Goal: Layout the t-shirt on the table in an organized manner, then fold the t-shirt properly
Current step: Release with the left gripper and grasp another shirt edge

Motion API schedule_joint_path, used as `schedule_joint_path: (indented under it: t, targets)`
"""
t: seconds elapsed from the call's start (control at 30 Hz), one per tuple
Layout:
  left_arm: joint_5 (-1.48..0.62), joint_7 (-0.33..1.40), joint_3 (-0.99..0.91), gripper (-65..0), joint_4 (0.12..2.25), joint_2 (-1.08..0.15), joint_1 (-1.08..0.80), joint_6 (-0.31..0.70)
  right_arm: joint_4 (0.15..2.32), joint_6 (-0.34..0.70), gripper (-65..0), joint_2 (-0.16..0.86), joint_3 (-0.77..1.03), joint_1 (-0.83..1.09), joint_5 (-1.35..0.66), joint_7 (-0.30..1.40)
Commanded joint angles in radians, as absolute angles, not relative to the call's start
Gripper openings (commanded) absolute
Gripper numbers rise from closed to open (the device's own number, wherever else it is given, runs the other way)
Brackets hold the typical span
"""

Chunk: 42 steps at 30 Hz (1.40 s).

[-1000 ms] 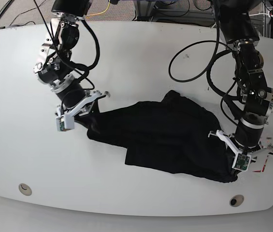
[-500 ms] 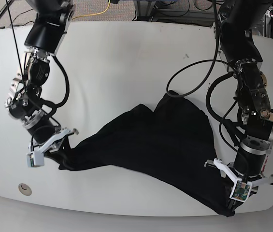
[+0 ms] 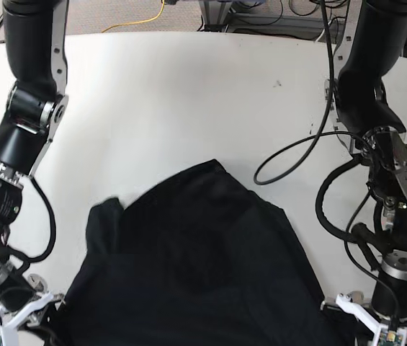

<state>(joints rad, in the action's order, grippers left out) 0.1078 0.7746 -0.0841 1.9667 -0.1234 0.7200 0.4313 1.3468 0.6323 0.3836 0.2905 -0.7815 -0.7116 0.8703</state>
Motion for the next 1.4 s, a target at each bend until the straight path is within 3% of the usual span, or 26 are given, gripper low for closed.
schedule_joint_path:
  t: [0.0,0.43,0.7,1.0,1.37]
  targets:
    - [0.11,0.776,-0.087,-65.0,1.977,-0.134,0.814,0.415,1.308,0.639,-65.0,0.41,0.237,-0.929,-0.731,0.842]
    - [0.107,0.891,-0.084,-64.7,1.917,-0.136,1.138,0.418,1.168,0.638,-65.0,0.43,0.14,-1.19,-0.73,0.842]
    - [0.105,0.892,-0.084,-64.7,1.916,-0.136,1.121,0.42,1.167,0.638,-65.0,0.46,0.122,-1.147,-0.731,0.846]
    - [0.104,0.892,-0.084,-65.0,1.934,-0.127,0.832,0.421,1.245,0.639,-65.0,0.487,0.166,-0.928,-0.733,0.897]
    - [0.101,0.888,-0.088,-65.0,2.014,0.005,0.214,0.421,1.346,0.639,-65.0,0.489,0.271,-0.496,-0.733,0.898]
